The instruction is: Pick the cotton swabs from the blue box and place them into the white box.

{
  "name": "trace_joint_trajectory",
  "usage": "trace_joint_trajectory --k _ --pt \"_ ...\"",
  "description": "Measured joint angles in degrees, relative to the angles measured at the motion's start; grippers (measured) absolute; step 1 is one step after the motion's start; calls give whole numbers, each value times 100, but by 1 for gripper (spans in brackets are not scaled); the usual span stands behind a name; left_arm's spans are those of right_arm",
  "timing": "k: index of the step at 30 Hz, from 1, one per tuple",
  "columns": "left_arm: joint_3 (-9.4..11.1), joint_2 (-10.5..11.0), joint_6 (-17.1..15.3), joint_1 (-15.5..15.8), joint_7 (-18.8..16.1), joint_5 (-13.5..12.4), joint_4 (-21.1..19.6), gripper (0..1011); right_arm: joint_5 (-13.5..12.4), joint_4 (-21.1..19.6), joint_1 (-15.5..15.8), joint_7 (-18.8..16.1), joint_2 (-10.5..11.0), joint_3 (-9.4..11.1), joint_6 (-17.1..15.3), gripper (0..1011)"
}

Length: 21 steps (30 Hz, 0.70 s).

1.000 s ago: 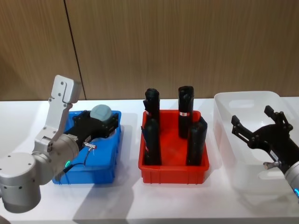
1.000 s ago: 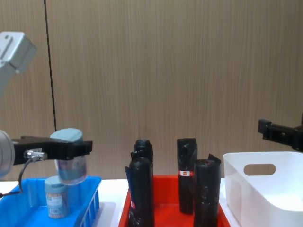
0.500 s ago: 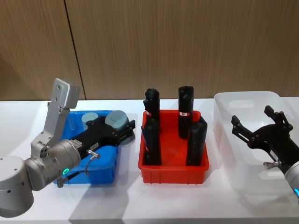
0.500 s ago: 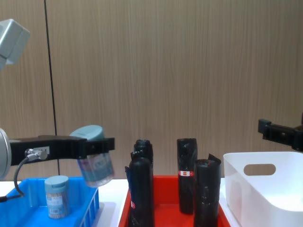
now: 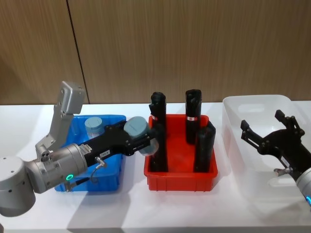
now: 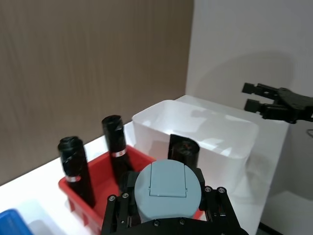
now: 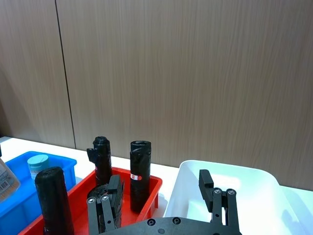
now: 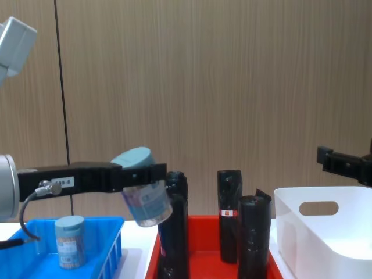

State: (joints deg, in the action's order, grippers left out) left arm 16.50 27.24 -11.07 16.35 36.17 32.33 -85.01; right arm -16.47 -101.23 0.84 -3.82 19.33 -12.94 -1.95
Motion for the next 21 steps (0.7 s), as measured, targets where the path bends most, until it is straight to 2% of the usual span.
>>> trace_joint_trajectory --k 11,21 --pt "42 -132 419 400 1053 -15 580 666 0 0 0 0 0 0 0 1002" --pt "10 -135 656 630 1635 -44 918 666 0 0 0 0 0 0 0 1002"
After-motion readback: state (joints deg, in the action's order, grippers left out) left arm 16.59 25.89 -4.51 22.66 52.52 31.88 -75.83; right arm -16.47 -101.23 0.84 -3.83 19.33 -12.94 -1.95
